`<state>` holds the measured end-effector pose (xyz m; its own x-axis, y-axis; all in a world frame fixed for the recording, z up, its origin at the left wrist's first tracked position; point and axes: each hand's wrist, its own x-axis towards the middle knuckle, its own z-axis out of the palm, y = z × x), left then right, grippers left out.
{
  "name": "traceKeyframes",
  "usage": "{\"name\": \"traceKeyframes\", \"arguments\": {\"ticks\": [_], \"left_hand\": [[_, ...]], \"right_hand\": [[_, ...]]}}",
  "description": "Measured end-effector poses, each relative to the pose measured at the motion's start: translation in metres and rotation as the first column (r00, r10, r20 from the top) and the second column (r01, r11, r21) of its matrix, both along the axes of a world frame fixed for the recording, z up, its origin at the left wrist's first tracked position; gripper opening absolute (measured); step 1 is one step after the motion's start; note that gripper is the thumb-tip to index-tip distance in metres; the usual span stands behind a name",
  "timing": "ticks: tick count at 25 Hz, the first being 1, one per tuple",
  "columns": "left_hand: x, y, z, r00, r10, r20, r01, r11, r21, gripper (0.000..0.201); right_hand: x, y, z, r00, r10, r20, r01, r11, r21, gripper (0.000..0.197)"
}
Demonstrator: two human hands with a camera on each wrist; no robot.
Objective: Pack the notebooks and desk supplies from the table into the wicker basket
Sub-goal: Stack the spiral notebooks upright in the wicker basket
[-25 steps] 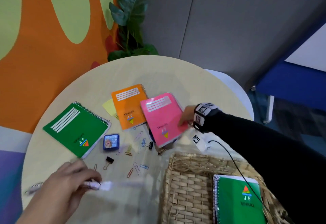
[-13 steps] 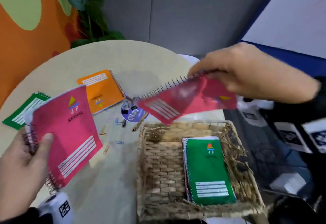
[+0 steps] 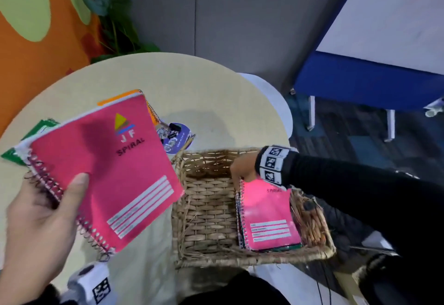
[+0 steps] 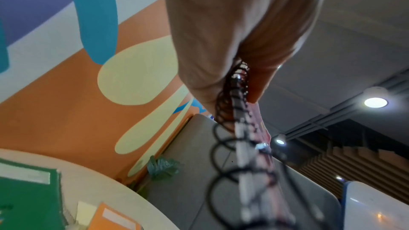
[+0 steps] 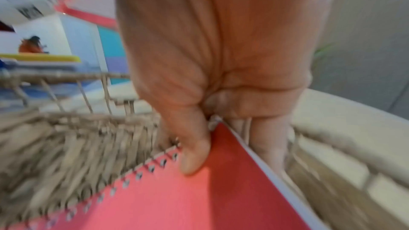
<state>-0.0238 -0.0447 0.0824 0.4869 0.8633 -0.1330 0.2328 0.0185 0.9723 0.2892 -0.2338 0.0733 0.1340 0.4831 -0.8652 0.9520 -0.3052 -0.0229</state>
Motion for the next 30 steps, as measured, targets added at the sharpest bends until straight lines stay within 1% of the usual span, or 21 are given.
{"name": "traceKeyframes", "arguments": {"ticks": [1,2,4,6,7,8,9,10,11,12,13,14,17,19,21,23,25,27,28,29,30], "left_hand": [[0.009,-0.013,0.015,0.999,-0.038,0.009,0.039,0.999,-0.034,0.065],[0.018,-0.029,0.028,0.993,-0.095,0.063,0.096,0.995,-0.009,0.051],[0.032,-0.056,0.043,0.981,-0.182,0.061,0.173,0.975,0.137,0.010],[0.041,-0.072,0.051,0.961,-0.265,0.080,0.252,0.957,0.141,0.029],[0.047,-0.075,0.051,0.953,-0.291,0.082,0.278,0.950,0.141,0.030],[0.053,-0.077,0.051,0.951,-0.301,0.070,0.287,0.944,0.164,0.026],[0.058,-0.079,0.052,0.940,-0.334,0.073,0.322,0.936,0.140,0.020],[0.064,-0.081,0.055,0.928,-0.366,0.071,0.353,0.924,0.145,0.016],[0.071,-0.085,0.057,0.913,-0.401,0.072,0.387,0.910,0.149,0.015],[0.077,-0.089,0.059,0.898,-0.433,0.076,0.417,0.894,0.161,0.016],[0.084,-0.094,0.061,0.879,-0.469,0.092,0.451,0.877,0.166,0.017],[0.090,-0.097,0.063,0.864,-0.490,0.113,0.471,0.868,0.158,0.019],[0.102,-0.096,0.054,0.781,-0.614,0.117,0.611,0.789,0.066,0.042],[0.101,-0.083,0.044,0.780,-0.625,0.015,0.622,0.779,0.079,0.057],[0.091,-0.060,0.028,0.850,-0.519,-0.089,0.527,0.839,0.139,0.047],[0.076,-0.036,0.013,0.884,-0.433,-0.177,0.463,0.866,0.190,0.036],[0.061,-0.011,0.001,0.881,-0.373,-0.290,0.445,0.861,0.244,0.036],[0.048,0.012,-0.007,0.873,-0.318,-0.371,0.427,0.865,0.264,0.036],[0.041,0.025,-0.010,0.866,-0.281,-0.414,0.417,0.863,0.286,0.035],[0.035,0.037,-0.012,0.853,-0.252,-0.456,0.419,0.852,0.313,0.033],[0.032,0.048,-0.014,0.840,-0.231,-0.492,0.426,0.841,0.333,0.030]], "right_hand": [[0.008,-0.003,-0.014,1.000,0.012,0.008,-0.013,0.998,0.064,0.033],[0.010,-0.007,-0.021,0.999,0.038,0.002,-0.038,0.995,0.097,0.038],[0.008,-0.013,-0.032,0.994,0.102,0.037,-0.105,0.989,0.109,0.051],[0.008,-0.018,-0.030,0.991,0.111,0.070,-0.121,0.980,0.157,0.053],[0.010,-0.022,-0.025,0.995,0.073,0.073,-0.087,0.973,0.213,0.056],[0.013,-0.028,-0.015,1.000,-0.004,0.027,-0.004,0.958,0.287,0.068],[0.014,-0.037,0.000,0.986,-0.127,-0.108,0.159,0.915,0.372,0.086],[0.013,-0.046,0.020,0.910,-0.249,-0.331,0.379,0.823,0.423,0.100],[0.006,-0.056,0.041,0.760,-0.311,-0.570,0.588,0.702,0.401,0.105],[-0.005,-0.064,0.060,0.590,-0.303,-0.748,0.736,0.583,0.344,0.099],[-0.016,-0.072,0.074,0.463,-0.277,-0.842,0.830,0.469,0.302,0.086],[-0.027,-0.078,0.079,0.377,-0.248,-0.892,0.891,0.359,0.277,0.071],[-0.035,-0.101,0.067,0.249,-0.313,-0.917,0.966,0.019,0.256,0.040],[-0.023,-0.124,0.048,0.176,-0.388,-0.905,0.971,-0.083,0.225,0.037],[-0.011,-0.150,0.021,0.108,-0.522,-0.846,0.971,-0.127,0.202,0.033],[-0.003,-0.166,-0.007,0.123,-0.710,-0.693,0.965,-0.076,0.249,0.028],[0.003,-0.161,-0.028,0.232,-0.838,-0.494,0.940,0.062,0.335,0.017],[0.004,-0.148,-0.034,0.453,-0.876,-0.166,0.842,0.360,0.401,0.013],[0.000,-0.137,-0.028,0.576,-0.818,-0.005,0.756,0.530,0.384,0.017],[-0.002,-0.128,-0.027,0.651,-0.753,0.097,0.685,0.637,0.352,0.018],[-0.004,-0.124,-0.028,0.690,-0.708,0.148,0.641,0.694,0.330,0.020]]}}
